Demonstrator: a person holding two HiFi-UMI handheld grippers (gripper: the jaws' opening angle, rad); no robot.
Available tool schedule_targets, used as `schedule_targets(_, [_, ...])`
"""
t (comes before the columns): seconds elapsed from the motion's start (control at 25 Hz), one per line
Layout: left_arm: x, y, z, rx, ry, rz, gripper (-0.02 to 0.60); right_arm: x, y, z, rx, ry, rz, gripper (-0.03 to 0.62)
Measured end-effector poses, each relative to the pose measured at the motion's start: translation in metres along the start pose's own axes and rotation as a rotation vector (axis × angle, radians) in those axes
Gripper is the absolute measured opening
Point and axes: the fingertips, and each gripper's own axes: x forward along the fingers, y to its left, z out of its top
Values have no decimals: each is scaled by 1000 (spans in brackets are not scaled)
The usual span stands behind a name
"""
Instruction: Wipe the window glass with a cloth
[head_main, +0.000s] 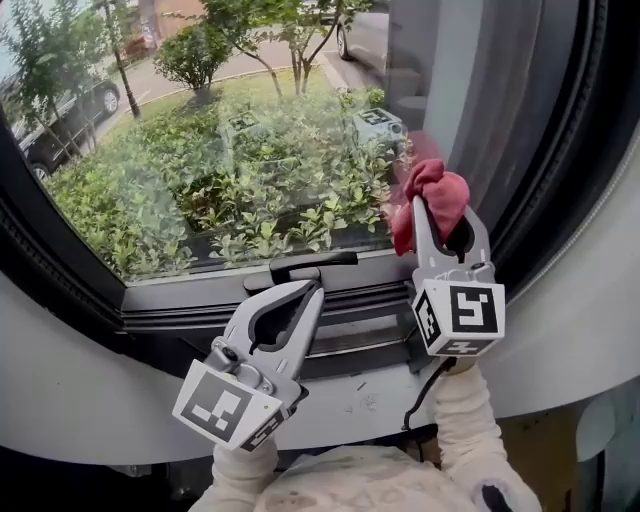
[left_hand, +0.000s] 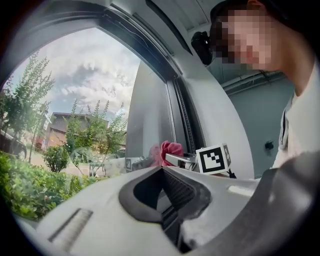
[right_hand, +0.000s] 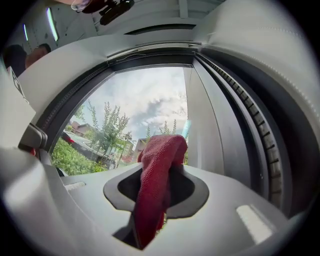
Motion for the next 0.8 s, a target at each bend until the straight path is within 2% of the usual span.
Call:
schedule_targets(0.16, [-5,-5,1,3,5,5,0,-5,11,5,85,-8,81,126])
schedule_targets(0.32, [-12,-11,4,8,-4,10,0,-19,50,27,135,-53,245,126])
schedule_targets(0.48, [-22,-20,8,18,-8,3,0,-54,79,43,139,-81,359,126])
schedule_targets(0.64, [-33,-31,11,21,-12,-7,0,-98,92,46,184,-76,433,126])
schedule_targets(0.8, [-43,-42,9,21,-6,-19,0,-139,100,35,215,-43,464,126])
